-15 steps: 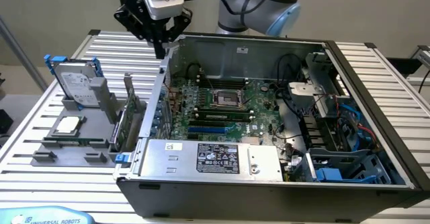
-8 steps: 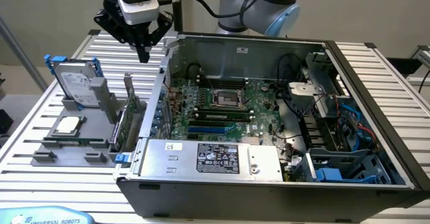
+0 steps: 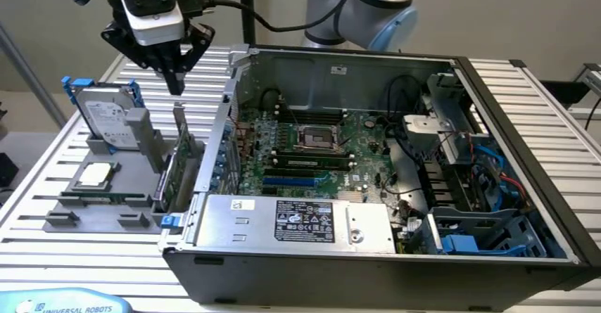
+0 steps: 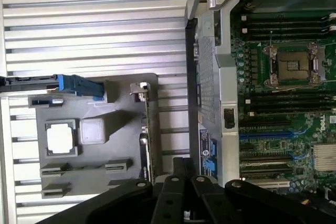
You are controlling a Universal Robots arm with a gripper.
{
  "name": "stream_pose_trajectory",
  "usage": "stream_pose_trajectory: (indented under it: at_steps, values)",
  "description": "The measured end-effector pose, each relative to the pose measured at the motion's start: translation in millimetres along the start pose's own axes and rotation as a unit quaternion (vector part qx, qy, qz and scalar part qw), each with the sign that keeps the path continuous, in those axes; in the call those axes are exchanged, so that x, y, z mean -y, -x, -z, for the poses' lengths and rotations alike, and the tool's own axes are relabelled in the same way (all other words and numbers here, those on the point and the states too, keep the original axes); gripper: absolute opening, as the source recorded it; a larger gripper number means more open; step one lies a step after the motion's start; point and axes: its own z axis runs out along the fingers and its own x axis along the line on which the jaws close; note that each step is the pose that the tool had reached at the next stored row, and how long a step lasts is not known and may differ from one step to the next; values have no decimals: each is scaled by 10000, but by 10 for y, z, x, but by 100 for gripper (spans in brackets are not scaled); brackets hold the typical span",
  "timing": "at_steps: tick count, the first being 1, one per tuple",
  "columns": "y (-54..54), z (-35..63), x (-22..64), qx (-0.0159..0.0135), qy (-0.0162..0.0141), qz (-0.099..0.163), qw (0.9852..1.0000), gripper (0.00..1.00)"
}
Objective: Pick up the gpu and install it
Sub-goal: 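Reach for the gpu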
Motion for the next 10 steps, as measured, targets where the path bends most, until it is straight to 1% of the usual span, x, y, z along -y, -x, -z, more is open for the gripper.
stream_pose_trajectory:
  at_steps: [8,9,10]
  values:
    - [-363,-127,44,0,-3,0,10000,11]
    - [-404,-145,48,1,-3,0,10000,11]
    - [-418,-157,49,1,-3,0,10000,11]
